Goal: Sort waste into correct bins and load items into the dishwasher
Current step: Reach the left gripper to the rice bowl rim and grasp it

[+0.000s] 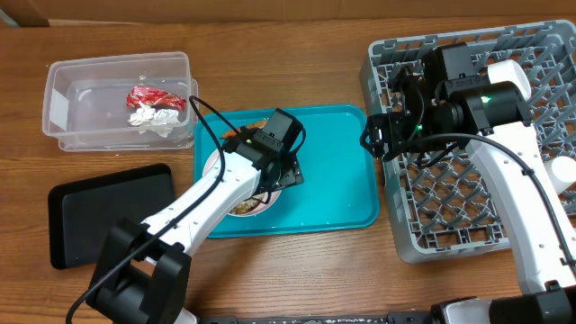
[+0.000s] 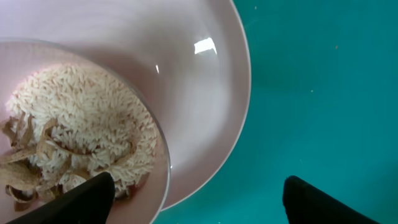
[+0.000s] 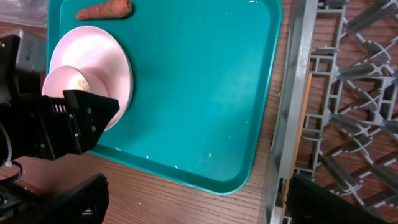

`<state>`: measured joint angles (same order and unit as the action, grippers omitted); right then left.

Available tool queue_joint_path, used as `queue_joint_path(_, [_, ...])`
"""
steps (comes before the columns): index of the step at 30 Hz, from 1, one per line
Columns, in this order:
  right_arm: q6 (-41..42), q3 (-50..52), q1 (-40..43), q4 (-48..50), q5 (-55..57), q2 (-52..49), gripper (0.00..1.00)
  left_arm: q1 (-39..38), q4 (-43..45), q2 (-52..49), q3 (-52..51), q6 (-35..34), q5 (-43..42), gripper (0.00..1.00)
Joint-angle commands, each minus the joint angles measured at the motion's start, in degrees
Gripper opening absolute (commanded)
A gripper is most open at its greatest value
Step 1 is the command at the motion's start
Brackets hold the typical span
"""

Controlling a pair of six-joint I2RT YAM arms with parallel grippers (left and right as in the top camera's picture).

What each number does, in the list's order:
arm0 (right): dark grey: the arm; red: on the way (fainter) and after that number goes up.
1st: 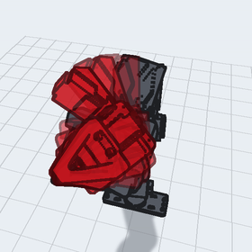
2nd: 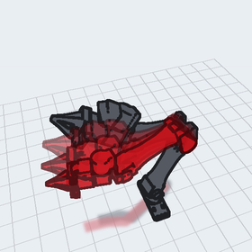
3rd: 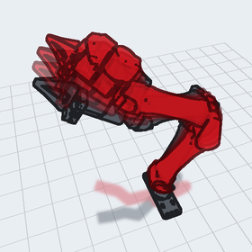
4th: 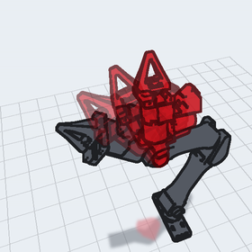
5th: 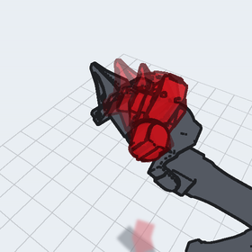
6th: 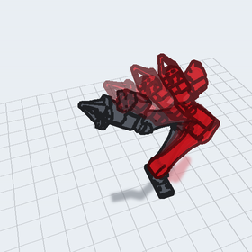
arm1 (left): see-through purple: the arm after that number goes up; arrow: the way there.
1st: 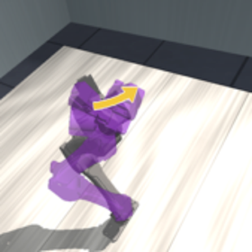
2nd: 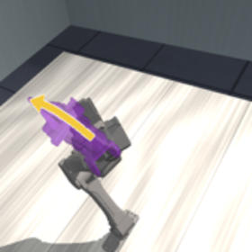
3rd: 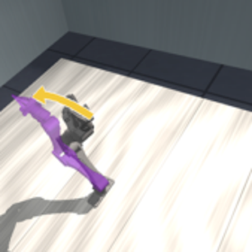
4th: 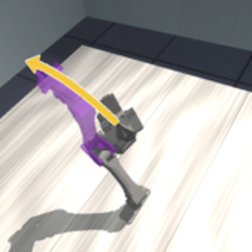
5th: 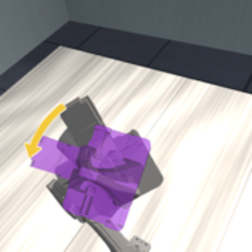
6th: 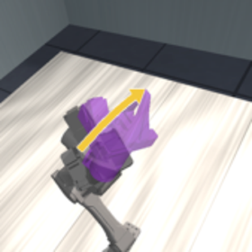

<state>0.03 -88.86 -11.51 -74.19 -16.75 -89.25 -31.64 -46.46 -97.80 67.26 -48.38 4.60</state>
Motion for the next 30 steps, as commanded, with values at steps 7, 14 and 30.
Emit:
queue_joint_path(7, [0.2, 0.15, -0.09, 0.15, 0.81, 0.31, 0.92, -0.2, 0.7, -0.46, -0.15, -1.38, 5.18, 0.8])
queue_joint_path(14, [0.2, 0.15, -0.09, 0.11, 0.81, 0.31, 0.91, -0.02, 1.84, -2.86, -0.15, -1.38, 6.75, 0.73])
queue_joint_path(30, [0.17, 0.15, -0.09, 0.15, 0.81, 0.31, 0.91, 1.53, 4.37, -6.01, -0.13, 0.46, 9.44, 0.25])
